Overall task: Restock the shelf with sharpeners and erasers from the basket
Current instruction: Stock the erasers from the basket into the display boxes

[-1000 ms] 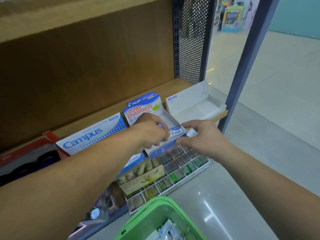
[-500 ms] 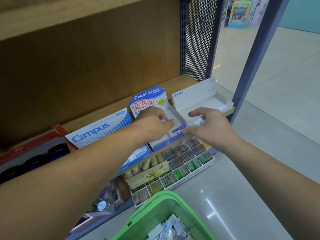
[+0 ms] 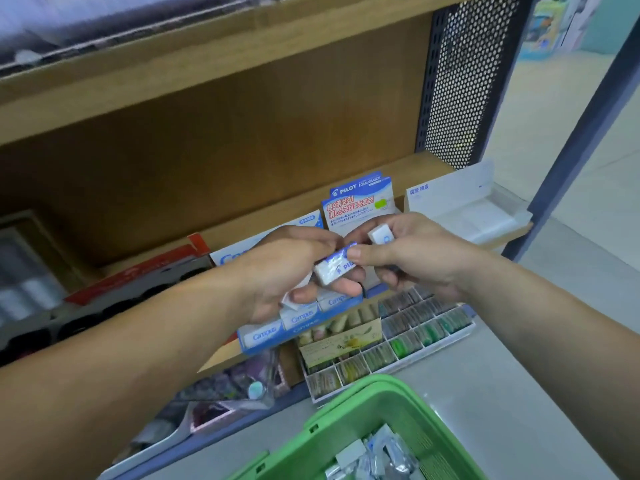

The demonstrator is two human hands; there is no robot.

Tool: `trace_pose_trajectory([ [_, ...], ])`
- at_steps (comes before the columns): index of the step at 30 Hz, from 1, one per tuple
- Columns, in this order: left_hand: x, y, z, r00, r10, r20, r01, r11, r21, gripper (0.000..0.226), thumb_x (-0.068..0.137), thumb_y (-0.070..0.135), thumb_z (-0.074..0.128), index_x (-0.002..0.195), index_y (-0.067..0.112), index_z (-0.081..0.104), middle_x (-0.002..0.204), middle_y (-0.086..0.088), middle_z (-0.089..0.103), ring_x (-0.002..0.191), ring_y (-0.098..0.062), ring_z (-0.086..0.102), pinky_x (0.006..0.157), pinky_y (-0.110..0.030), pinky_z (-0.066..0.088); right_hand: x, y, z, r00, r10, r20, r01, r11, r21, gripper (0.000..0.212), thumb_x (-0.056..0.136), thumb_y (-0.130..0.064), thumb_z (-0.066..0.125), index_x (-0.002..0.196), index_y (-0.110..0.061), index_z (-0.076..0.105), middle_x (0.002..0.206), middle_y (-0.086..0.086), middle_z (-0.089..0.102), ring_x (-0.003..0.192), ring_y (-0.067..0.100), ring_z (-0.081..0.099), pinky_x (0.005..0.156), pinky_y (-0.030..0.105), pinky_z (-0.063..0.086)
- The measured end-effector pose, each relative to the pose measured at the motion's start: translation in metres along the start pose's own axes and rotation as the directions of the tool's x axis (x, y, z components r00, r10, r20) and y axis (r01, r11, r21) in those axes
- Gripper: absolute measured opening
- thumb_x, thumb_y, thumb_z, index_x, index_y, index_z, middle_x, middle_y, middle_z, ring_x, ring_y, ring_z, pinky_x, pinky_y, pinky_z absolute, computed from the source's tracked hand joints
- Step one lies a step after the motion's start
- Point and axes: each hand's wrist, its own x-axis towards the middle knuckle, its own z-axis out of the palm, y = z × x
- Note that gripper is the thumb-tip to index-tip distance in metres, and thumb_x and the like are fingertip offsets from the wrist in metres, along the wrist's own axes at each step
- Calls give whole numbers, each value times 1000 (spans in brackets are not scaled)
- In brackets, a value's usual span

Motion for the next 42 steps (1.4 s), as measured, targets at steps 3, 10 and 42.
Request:
trace_pose_trajectory([
  [3, -1, 2, -1, 999, 4, -35, 2, 985, 171, 24, 106, 32, 54, 116, 12, 65, 88, -20, 78, 48, -10, 67, 38, -20, 17, 5, 3, -7, 993, 49, -104, -52, 998, -27, 20, 85, -19, 82, 99, -6, 74, 58, 11, 54, 45, 15, 42, 43, 22, 33],
  [10, 29, -4, 8, 985, 163, 51, -168, 869, 465, 19, 87, 26, 82, 102, 20, 73, 80, -9, 75, 67, -16, 63, 66, -32, 49, 6, 15, -22, 975, 81, -209, -65, 994, 82, 28, 78, -20, 87, 97, -5, 75, 60, 10, 55, 44, 14, 41, 46, 24, 34],
  [42, -4, -7, -17, 999, 48, 2, -45, 938, 344, 57, 75, 14, 89, 126, 22, 65, 123, 2, 70, 109, -3, 67, 95, -21, 54, -22, -3, -18, 966, 138, 220, -181, 965, 189, 34, 96, 20, 44, 124, 7, 58, 105, 22, 64, 95, 29, 75, 82, 33, 63],
])
